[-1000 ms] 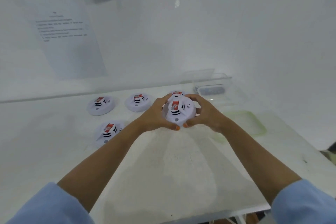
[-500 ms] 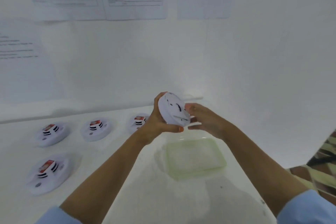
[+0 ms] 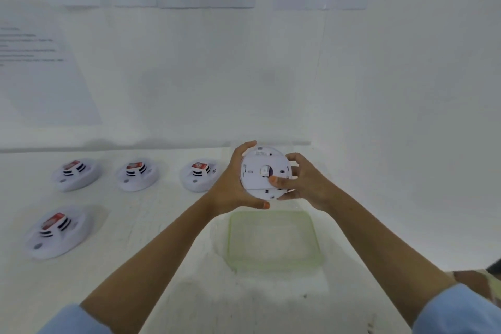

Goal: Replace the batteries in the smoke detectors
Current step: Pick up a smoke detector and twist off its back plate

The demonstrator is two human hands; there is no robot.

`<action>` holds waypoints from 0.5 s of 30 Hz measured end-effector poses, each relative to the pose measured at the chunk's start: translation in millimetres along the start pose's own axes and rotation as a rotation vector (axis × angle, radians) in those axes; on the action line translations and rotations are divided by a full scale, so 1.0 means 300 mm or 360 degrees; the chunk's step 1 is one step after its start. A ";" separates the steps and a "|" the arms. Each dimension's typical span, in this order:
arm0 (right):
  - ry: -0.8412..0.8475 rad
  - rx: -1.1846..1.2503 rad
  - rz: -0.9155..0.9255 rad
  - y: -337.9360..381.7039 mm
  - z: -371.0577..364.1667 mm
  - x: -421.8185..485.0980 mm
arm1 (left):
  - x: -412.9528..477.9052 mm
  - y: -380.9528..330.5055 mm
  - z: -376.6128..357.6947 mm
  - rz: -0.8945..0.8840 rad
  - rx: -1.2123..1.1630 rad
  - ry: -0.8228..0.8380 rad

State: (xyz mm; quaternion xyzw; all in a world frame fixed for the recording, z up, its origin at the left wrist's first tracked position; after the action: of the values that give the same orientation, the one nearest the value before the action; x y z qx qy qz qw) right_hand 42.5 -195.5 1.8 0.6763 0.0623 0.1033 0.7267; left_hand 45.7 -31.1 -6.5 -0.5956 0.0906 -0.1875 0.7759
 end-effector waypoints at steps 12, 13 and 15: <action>0.0057 0.0008 -0.0001 -0.002 -0.038 0.010 | -0.009 0.037 0.029 -0.0065 0.0045 -0.0131; 0.0054 -0.0030 0.0006 0.004 -0.038 0.011 | -0.008 0.034 0.033 -0.0068 0.0041 -0.0138; -0.0003 -0.0255 0.0115 0.024 -0.032 0.017 | -0.006 0.032 0.044 -0.0066 -0.0005 -0.0144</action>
State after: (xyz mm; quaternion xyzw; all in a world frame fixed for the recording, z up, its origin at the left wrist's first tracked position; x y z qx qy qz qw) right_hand 44.7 -184.6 8.6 0.6178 0.0288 0.1334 0.7744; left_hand 50.7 -16.5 -12.2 -0.6064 0.0435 -0.1761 0.7742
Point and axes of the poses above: each hand's wrist, its own x-axis towards the middle knuckle, its own z-axis out of the back of the hand, y = z × x, the point moved 3 cm from there along x, towards the middle knuckle, and after that the axes turned 10 degrees about z, right-handed, at the moved point
